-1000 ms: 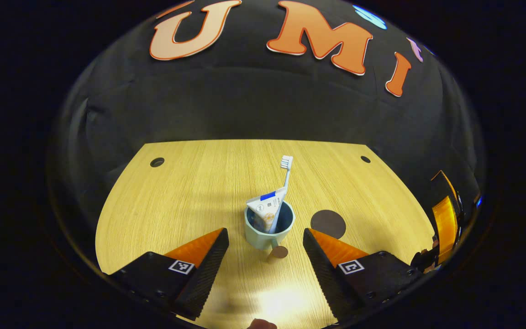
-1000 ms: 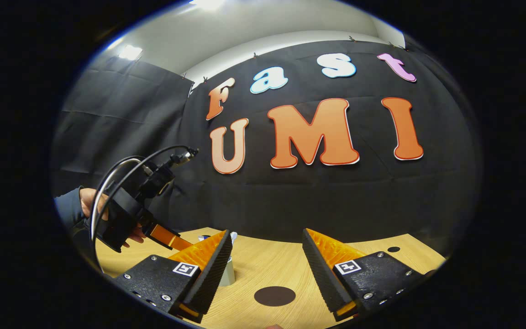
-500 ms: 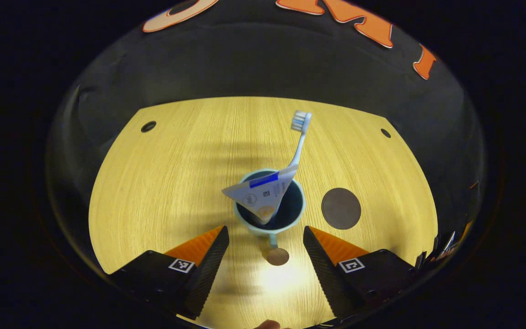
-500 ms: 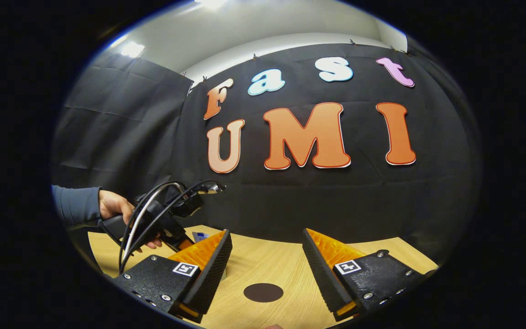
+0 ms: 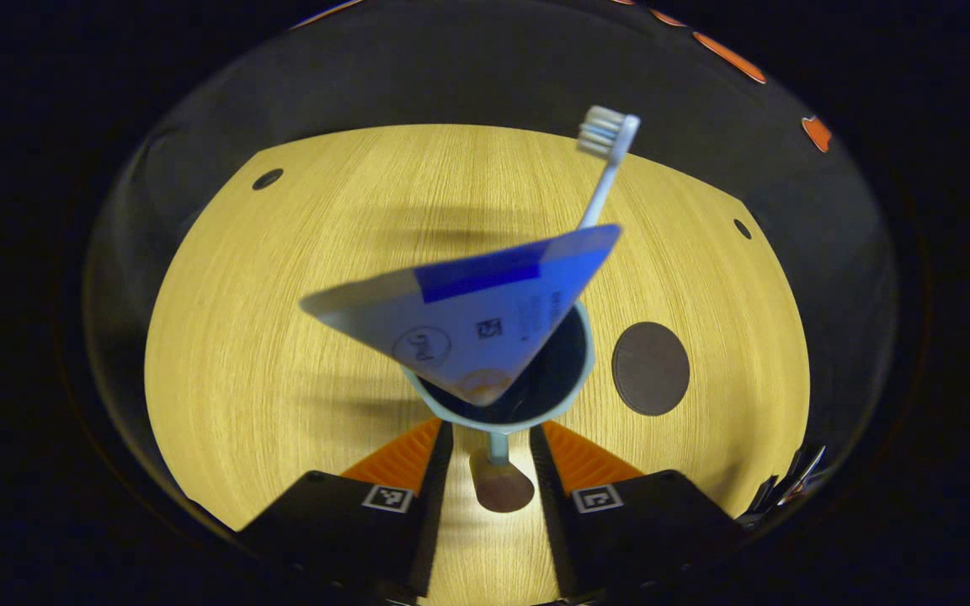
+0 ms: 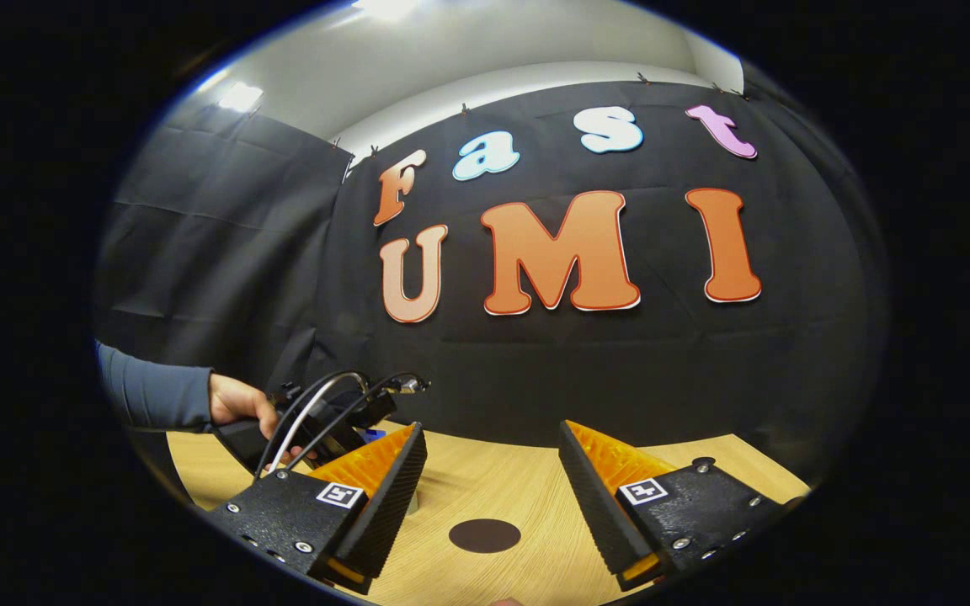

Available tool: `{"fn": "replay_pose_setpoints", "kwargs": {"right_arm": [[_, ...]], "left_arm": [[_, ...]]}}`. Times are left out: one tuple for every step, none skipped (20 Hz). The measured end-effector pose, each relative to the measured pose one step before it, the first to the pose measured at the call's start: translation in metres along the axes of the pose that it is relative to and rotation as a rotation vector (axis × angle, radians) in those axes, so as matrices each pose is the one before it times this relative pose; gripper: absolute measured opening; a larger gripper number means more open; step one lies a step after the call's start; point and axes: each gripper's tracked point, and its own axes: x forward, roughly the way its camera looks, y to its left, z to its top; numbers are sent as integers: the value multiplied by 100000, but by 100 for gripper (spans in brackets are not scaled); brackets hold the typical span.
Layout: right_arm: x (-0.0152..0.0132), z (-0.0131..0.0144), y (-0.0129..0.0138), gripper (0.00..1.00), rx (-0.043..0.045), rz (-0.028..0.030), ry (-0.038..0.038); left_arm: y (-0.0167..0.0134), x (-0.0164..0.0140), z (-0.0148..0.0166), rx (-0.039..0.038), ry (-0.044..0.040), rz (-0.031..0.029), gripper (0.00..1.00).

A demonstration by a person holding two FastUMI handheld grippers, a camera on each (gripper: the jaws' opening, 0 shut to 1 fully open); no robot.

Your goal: Put the toothbrush and toothpaste on the desktop into the cup, then pick up the cup and place it on the coaster on the desktop.

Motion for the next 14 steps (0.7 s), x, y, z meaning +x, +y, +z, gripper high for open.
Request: {"fn": "replay_pose_setpoints", "kwargs": {"right_arm": [[-230, 90, -180, 95, -395, -351, -836], [-169, 207, -191, 95, -289, -421, -593], [-185, 80, -86, 95, -30, -180, -219], [-182, 27, -2, 95, -11, -144, -19], [-442, -71, 25, 95, -60, -113, -154], [-368, -39, -56, 95, -100, -87, -241], [-96, 35, 61, 95, -63, 154, -54], [-82, -49, -40, 95, -162, -301, 190], [91, -58, 59, 95, -217, -80, 209], [-17, -110, -50, 95, -784, -456, 584], [-101, -183, -171, 95, -1469, -738, 243], [-150, 53, -25, 95, -1680, -531, -266], [-105, 158, -56, 95, -894, -384, -511], [-92, 105, -13, 95, 123, 17, -225]], "left_arm": [[-76, 37, 593, -949, -1678, -188, 43], [101, 27, 642, 996, -1457, 1133, 34], [109, 396, 654, 1205, -2357, 1379, 31], [66, 304, 810, 802, -1558, 1008, 29], [-80, 362, 822, 1098, -1786, 400, 26], [-30, 568, 836, 1280, -1105, 610, 26], [-91, 392, 995, 1829, -1401, 564, 24], [-88, 533, 1017, 854, -1040, 553, 24], [-22, 594, 1335, 294, -1357, 646, 24], [-88, 51, 1166, -987, -1075, -133, 24], [-172, 718, 1440, -427, -437, -188, 21], [-148, 538, 647, 43, -948, -219, 21], [642, -1279, 327, 866, -762, -323, 15], [185, -77, 888, 511, -990, -225, 22]]}}
